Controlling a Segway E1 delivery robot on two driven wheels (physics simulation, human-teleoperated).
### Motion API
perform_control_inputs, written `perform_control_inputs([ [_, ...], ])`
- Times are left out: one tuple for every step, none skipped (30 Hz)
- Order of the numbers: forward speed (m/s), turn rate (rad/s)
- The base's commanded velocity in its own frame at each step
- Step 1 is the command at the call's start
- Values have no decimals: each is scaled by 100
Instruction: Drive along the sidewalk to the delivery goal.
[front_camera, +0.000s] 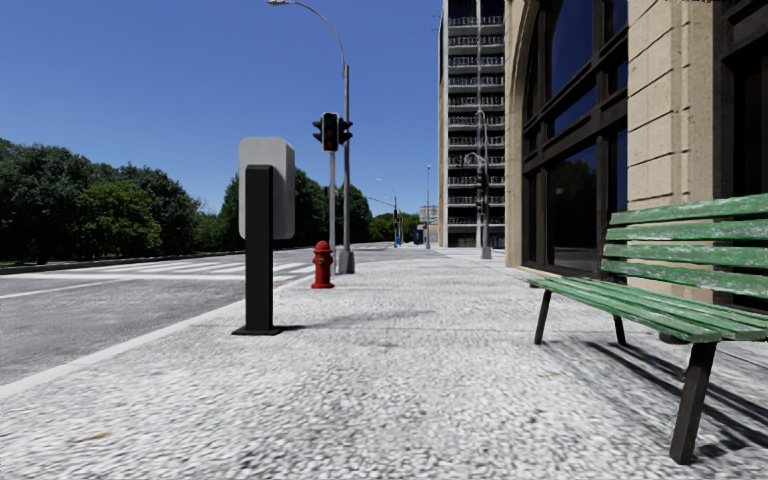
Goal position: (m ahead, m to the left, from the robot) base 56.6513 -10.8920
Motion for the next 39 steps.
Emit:
perform_control_inputs([
  [198,0],
  [198,0],
  [198,0],
  [198,0],
  [198,0],
  [198,-1],
  [198,-7],
  [198,-11],
  [198,-11],
  [198,-16],
  [198,-23],
  [198,-26],
  [198,-26],
  [198,-27],
  [198,-27],
  [198,-28],
  [198,-28],
  [198,-28],
  [198,-28],
  [198,-28],
  [198,-29],
  [198,-29],
  [198,-30],
  [198,-30],
  [198,-30],
  [198,-30],
  [198,-30],
  [198,-30],
  [198,-30],
  [198,-30],
  [198,-30],
  [198,-29],
  [198,-26],
  [198,-24],
  [198,-19],
  [198,-19],
  [198,-6],
  [198,0],
  [198,0],
])
